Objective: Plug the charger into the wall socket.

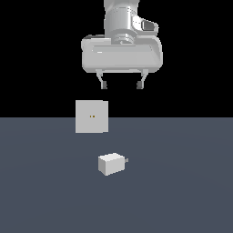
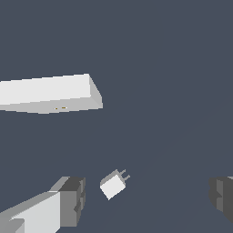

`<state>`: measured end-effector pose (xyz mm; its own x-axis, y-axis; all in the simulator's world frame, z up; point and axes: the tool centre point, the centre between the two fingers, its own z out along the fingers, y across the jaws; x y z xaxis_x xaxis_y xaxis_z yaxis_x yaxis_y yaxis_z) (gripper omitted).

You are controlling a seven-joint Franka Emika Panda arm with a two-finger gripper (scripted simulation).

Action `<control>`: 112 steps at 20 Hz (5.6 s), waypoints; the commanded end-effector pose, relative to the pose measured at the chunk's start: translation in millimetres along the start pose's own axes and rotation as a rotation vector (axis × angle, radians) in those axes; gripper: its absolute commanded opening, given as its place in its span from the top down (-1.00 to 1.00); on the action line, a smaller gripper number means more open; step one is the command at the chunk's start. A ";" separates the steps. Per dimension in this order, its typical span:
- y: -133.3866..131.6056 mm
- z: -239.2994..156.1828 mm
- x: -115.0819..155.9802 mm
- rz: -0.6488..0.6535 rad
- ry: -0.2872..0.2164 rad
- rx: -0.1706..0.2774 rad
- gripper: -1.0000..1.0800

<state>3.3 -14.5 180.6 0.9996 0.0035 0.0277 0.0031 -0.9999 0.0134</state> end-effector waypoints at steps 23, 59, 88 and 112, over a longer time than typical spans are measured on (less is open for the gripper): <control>0.5 31.7 -30.7 0.280 0.053 -0.029 -0.92; -24.0 110.6 -84.6 0.913 0.170 -0.103 -0.92; -26.8 153.0 -88.6 0.951 0.174 -0.107 -0.92; -27.7 163.5 -85.6 0.921 0.176 -0.103 1.00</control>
<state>-79.0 10.7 13.3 0.5811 -0.7832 0.2211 -0.8031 -0.5959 -0.0003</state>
